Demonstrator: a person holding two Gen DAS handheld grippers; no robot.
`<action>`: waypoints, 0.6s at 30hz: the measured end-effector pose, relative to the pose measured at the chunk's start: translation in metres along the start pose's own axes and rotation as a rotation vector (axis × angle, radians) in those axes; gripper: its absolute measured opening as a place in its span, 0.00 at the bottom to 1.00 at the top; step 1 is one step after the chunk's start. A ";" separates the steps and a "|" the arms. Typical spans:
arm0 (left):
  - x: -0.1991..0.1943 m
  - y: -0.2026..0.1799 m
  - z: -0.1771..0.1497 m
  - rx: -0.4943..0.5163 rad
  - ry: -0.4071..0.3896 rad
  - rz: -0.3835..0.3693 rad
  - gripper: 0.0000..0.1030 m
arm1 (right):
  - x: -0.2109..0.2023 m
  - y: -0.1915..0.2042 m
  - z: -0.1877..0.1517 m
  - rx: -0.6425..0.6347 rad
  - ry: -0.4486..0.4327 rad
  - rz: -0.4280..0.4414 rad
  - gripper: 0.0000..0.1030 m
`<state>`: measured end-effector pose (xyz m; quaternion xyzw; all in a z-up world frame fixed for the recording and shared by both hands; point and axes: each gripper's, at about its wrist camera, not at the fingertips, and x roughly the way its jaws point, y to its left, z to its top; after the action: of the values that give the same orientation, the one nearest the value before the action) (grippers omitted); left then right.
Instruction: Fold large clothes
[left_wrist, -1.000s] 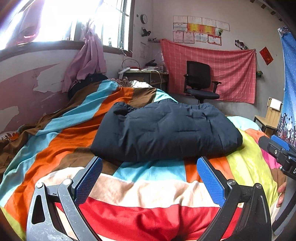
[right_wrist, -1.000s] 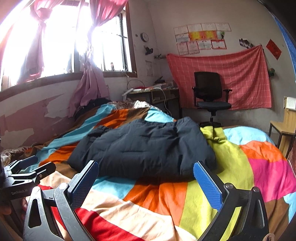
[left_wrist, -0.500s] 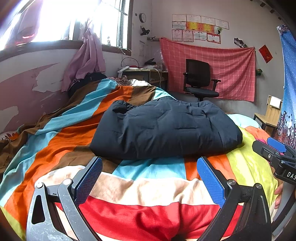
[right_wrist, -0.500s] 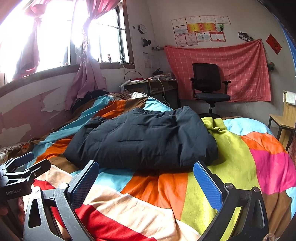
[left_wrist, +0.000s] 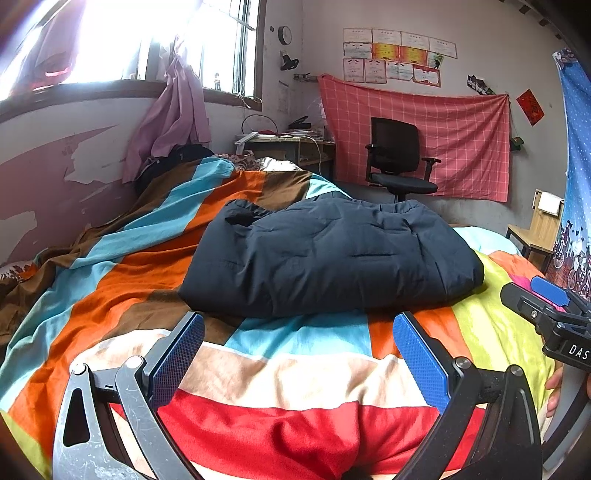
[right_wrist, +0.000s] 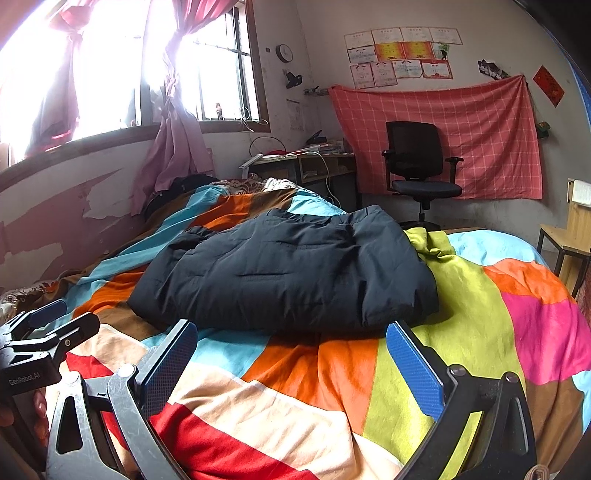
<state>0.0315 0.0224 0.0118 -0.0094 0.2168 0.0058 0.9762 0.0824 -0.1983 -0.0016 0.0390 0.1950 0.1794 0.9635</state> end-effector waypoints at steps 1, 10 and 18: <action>-0.001 0.000 0.000 0.000 0.000 -0.001 0.97 | 0.000 0.000 0.000 -0.001 0.000 0.000 1.00; -0.001 0.001 0.000 0.001 0.000 -0.002 0.97 | 0.000 0.000 0.000 0.000 -0.001 0.000 1.00; -0.001 0.000 0.000 0.002 -0.001 -0.001 0.97 | 0.000 0.000 0.000 -0.001 -0.005 -0.002 1.00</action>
<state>0.0304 0.0225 0.0124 -0.0087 0.2164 0.0052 0.9763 0.0820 -0.1982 -0.0012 0.0389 0.1928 0.1784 0.9641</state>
